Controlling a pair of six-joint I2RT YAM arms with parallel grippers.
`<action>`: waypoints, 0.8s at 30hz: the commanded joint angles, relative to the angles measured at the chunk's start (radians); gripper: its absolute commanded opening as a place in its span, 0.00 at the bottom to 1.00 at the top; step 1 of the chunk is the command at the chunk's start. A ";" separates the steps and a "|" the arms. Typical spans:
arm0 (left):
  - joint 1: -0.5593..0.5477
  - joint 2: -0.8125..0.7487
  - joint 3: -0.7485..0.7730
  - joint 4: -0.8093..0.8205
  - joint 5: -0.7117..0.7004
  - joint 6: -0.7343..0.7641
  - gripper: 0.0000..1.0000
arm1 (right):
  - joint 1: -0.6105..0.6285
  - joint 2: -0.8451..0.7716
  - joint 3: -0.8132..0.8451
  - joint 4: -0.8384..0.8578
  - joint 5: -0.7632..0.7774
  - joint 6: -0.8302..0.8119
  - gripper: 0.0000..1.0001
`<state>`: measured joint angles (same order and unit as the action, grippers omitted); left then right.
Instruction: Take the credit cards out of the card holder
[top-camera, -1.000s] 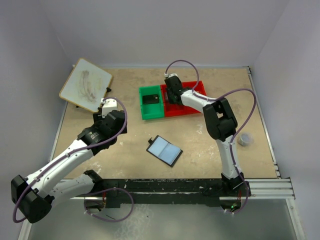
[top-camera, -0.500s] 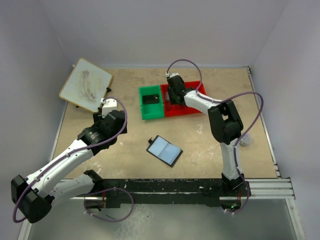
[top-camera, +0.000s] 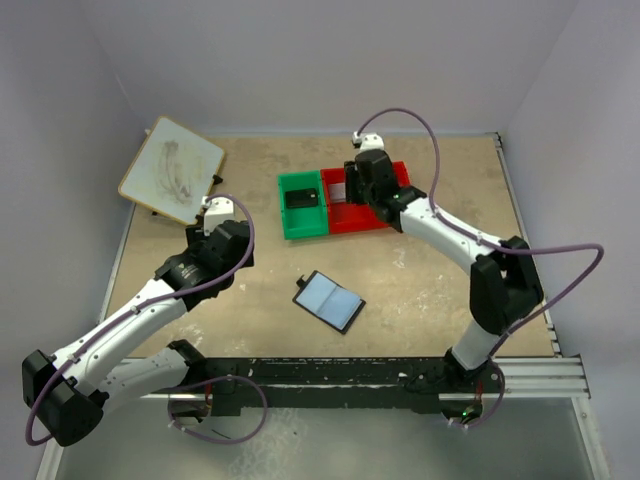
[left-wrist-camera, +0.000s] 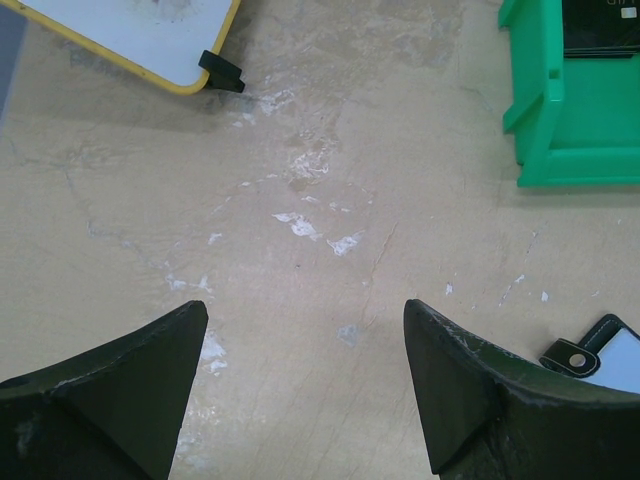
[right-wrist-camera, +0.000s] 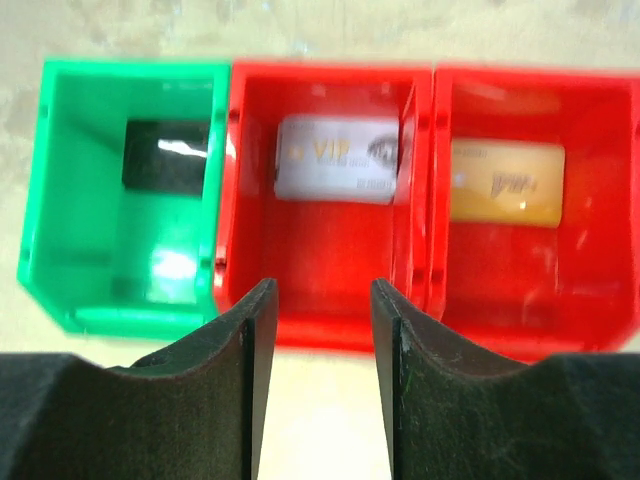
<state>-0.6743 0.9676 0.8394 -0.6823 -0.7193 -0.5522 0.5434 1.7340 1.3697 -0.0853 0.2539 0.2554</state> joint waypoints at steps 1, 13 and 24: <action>0.004 -0.011 0.040 0.006 -0.049 0.014 0.77 | 0.153 -0.137 -0.177 0.062 0.194 0.160 0.46; 0.004 -0.114 0.048 -0.026 -0.171 -0.042 0.78 | 0.544 -0.045 -0.269 -0.132 0.296 0.661 0.57; 0.004 -0.144 0.042 -0.025 -0.174 -0.044 0.78 | 0.605 0.085 -0.219 -0.290 0.350 0.847 0.66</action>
<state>-0.6743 0.8238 0.8436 -0.7197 -0.8715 -0.5838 1.1473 1.8076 1.1034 -0.2749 0.5171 0.9855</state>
